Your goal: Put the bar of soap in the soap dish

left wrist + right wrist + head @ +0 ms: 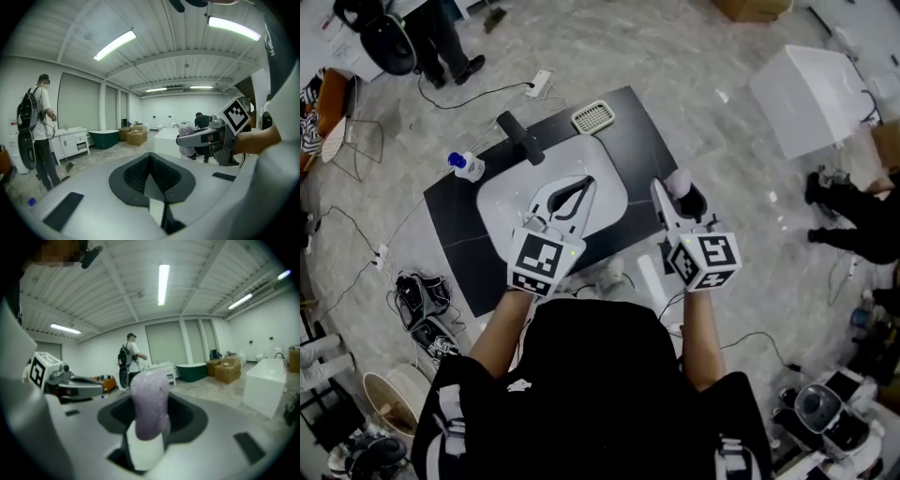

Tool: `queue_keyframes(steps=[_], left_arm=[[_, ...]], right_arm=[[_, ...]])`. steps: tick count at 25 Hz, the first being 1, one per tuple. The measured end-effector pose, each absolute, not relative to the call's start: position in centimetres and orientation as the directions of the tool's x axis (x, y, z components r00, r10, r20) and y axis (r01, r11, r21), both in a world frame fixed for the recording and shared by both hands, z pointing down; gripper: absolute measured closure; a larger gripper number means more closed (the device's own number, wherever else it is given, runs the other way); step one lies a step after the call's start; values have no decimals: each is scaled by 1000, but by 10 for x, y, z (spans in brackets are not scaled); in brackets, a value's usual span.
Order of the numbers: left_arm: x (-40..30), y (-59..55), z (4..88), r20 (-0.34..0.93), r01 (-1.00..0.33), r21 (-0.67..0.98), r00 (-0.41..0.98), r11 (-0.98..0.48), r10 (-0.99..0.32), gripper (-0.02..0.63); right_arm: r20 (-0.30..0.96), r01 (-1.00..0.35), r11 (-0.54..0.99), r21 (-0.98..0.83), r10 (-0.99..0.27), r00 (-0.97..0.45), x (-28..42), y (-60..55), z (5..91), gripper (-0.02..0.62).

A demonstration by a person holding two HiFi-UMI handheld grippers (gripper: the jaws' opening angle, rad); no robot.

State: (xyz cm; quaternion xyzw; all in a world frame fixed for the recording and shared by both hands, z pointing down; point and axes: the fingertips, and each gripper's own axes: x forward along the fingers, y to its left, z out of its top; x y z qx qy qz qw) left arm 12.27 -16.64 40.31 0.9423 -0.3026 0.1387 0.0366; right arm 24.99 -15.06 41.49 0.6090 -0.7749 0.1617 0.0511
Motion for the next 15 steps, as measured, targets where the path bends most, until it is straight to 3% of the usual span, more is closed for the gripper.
queue_keyframes(steps=[15], left_arm=[[97,-181,426,330,-782,-38,578,-622,-747,581]], right_arm=[[298,-848,480,-223,-795,-528,222,-201,454,388]])
